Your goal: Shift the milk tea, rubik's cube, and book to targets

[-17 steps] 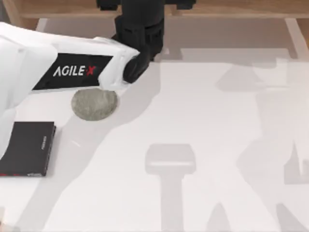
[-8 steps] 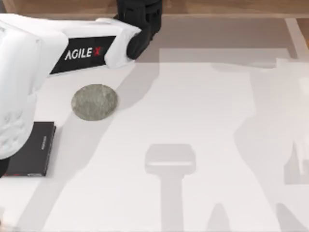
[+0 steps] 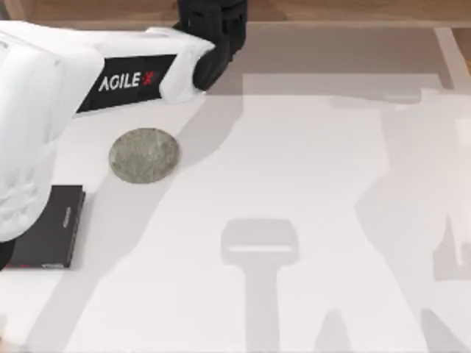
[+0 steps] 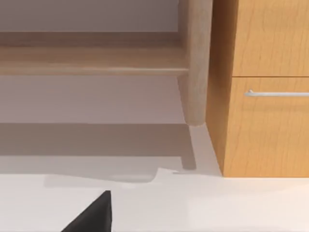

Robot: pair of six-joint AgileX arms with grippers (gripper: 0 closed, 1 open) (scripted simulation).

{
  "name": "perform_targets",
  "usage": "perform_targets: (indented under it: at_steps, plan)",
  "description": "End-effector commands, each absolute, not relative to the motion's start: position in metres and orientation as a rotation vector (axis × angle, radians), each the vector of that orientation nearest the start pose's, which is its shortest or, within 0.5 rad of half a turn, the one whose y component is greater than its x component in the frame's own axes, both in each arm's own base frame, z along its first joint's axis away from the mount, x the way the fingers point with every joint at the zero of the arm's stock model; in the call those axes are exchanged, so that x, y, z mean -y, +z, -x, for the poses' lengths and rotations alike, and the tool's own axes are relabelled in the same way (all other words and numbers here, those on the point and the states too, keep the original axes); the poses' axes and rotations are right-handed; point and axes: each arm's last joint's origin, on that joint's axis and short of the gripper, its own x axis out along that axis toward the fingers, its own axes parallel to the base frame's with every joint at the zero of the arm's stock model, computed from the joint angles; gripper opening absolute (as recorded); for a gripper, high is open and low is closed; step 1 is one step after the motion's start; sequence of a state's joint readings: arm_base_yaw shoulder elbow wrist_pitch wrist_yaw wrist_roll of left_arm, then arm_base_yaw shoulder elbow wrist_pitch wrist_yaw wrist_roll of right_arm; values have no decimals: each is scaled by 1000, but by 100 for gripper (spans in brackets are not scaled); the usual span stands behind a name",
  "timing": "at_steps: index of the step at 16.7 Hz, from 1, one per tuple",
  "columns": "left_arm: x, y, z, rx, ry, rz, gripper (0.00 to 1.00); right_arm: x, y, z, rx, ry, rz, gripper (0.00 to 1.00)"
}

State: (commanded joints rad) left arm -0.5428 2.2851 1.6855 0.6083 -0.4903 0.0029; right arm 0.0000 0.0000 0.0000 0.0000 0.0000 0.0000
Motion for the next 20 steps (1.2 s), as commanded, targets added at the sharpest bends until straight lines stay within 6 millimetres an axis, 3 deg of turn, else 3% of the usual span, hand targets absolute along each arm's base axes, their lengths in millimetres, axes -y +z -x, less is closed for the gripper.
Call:
perform_targets:
  at_steps: [7, 17, 20]
  plan:
    - [255, 211, -464, 2, -26, 12, 2, 1, 160, -106, 0, 0, 0, 100]
    - [257, 213, -463, 5, -30, 12, 0, 1, 160, -106, 0, 0, 0, 100]
    - [258, 218, -448, 10, -29, 16, 0, 1, 160, -106, 0, 0, 0, 100]
